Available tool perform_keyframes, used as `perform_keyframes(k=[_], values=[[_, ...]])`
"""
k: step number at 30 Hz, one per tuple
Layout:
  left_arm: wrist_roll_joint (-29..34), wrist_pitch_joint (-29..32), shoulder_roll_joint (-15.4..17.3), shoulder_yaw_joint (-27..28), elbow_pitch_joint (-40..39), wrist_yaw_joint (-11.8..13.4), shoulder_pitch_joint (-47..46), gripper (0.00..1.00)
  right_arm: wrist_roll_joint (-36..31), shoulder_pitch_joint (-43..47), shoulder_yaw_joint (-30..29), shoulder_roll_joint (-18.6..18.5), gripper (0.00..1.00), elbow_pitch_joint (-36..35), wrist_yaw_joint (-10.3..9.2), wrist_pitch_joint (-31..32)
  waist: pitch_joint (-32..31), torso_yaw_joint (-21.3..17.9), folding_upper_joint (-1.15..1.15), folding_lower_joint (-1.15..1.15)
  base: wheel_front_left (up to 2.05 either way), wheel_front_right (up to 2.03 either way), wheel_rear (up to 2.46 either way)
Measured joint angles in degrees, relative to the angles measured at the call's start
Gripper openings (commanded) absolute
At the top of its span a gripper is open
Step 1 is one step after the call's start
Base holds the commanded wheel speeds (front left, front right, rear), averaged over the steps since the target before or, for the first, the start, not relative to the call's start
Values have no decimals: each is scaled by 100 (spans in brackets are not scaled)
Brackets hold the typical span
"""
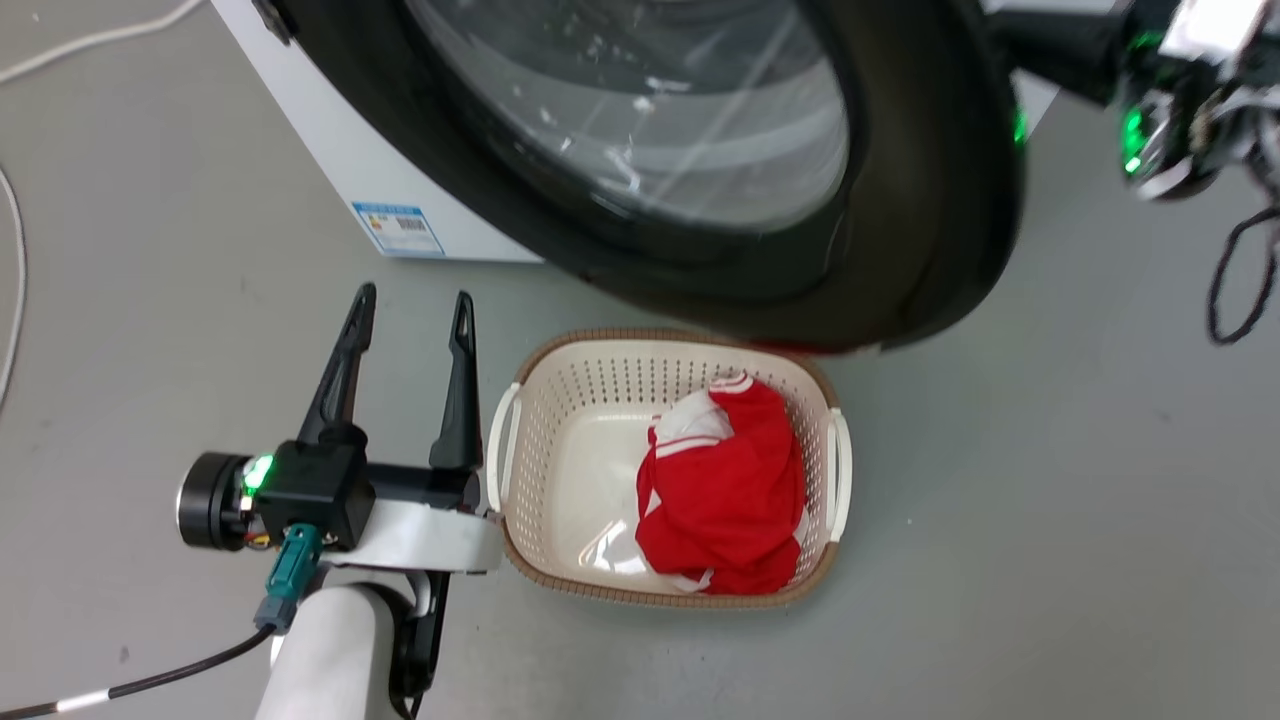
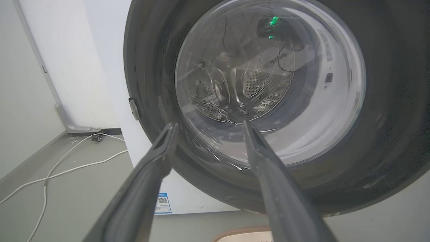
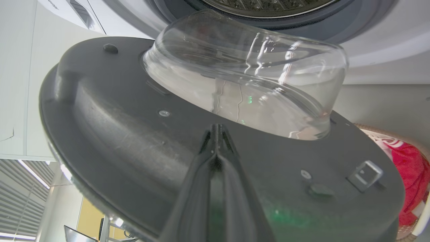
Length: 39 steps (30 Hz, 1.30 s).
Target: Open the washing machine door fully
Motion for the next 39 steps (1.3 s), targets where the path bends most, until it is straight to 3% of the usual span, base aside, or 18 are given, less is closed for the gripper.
perform_keyframes(k=[20,39], values=[[-44,0,-1,203,180,-221,912,100,378,2084,441,914,0,-1230,1,557,-1393,35,0,-1,0,0,0],[-143,0,-1,127,237,-219,1059,100,525,2925,769,1335,0,-1908,1,292,-1617,12,0,-1,0,0,0]])
